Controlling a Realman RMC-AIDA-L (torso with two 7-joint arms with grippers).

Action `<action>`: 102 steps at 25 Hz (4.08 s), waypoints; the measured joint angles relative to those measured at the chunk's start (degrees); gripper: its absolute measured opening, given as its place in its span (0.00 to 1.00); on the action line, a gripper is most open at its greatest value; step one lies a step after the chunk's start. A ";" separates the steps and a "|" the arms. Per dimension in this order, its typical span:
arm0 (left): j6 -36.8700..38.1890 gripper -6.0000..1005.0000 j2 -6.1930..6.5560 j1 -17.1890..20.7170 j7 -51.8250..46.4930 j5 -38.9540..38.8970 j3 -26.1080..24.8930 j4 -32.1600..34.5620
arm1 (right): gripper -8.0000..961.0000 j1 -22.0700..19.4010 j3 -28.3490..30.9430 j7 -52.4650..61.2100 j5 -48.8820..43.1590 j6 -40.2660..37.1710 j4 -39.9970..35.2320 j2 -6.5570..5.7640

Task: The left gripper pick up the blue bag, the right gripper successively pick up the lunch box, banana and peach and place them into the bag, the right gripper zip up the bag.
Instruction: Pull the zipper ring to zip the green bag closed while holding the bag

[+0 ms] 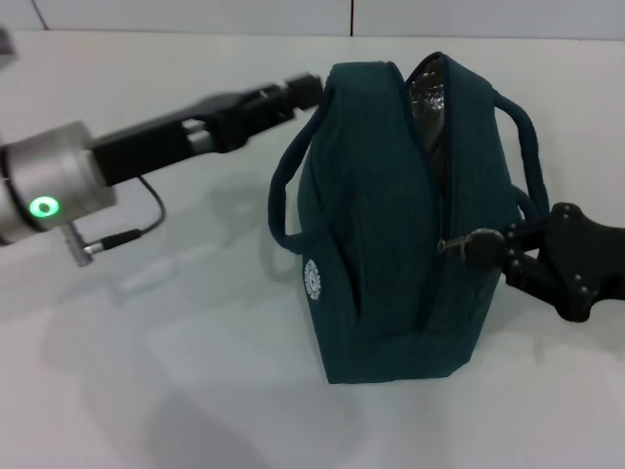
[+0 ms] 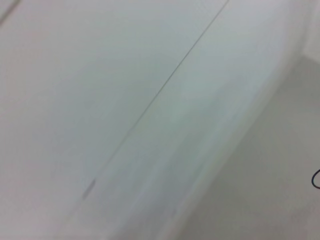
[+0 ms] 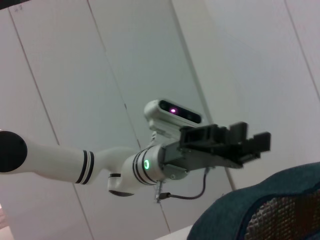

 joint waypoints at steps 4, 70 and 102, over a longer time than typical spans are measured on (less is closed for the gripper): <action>6.40 0.28 -0.18 3.95 9.73 -0.52 -2.52 -0.83 | 0.02 0.27 -0.42 -0.01 -0.02 0.04 0.06 -0.04; -1.44 0.08 -1.68 0.88 57.58 -0.40 -0.06 -37.91 | 0.02 6.57 -1.08 -3.35 11.81 7.64 8.70 0.75; 2.80 0.32 -1.68 -2.42 57.75 0.98 -3.27 -40.00 | 0.02 5.53 -4.21 -5.86 13.74 7.57 10.34 0.70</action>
